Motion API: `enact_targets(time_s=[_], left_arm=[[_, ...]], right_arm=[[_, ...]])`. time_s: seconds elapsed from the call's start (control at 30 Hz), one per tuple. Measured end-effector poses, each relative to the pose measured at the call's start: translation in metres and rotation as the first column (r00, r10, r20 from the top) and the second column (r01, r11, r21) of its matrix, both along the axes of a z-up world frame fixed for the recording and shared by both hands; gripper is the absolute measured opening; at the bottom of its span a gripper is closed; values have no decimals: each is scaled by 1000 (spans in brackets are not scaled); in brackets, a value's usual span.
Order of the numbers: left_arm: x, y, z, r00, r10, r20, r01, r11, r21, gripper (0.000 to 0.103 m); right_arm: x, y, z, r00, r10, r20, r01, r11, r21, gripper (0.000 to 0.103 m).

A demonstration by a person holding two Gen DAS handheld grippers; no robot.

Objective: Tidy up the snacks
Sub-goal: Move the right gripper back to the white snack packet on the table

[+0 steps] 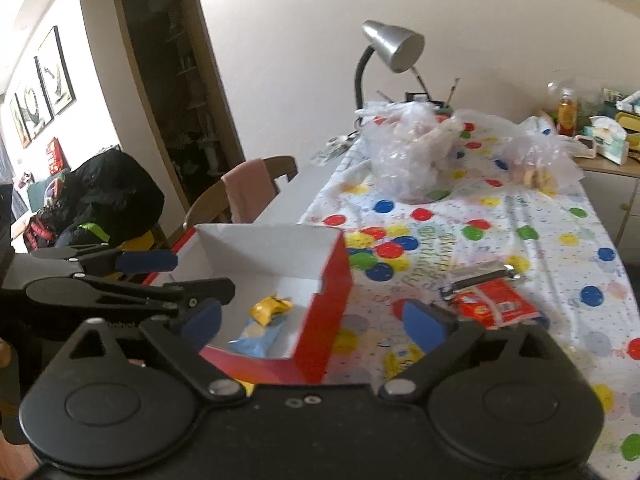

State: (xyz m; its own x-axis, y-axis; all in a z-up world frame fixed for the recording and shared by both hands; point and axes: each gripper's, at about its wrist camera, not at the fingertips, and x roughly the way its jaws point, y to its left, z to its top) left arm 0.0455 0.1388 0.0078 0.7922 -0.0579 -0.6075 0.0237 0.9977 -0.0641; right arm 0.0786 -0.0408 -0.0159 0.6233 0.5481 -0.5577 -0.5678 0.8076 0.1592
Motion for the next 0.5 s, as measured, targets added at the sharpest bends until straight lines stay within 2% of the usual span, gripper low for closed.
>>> enact_targets(time_s=[0.07,0.3,0.5], left_arm=[[6,-13,-4,1000,-8,-12,8,1000,-11,84],[27,-61,-29,996,-37,-83,34,999,-38,85],[47,-86,-54,988,-12,-154,4,999,-51,85]], right_arm=[[3,-15,0,1000,-8,-3,8,1000,5,103],[14,-69,-19,997,-66,-35,65,997,-36,103],[28,-113,-41,989,-130,-74,123,988,-93,103]])
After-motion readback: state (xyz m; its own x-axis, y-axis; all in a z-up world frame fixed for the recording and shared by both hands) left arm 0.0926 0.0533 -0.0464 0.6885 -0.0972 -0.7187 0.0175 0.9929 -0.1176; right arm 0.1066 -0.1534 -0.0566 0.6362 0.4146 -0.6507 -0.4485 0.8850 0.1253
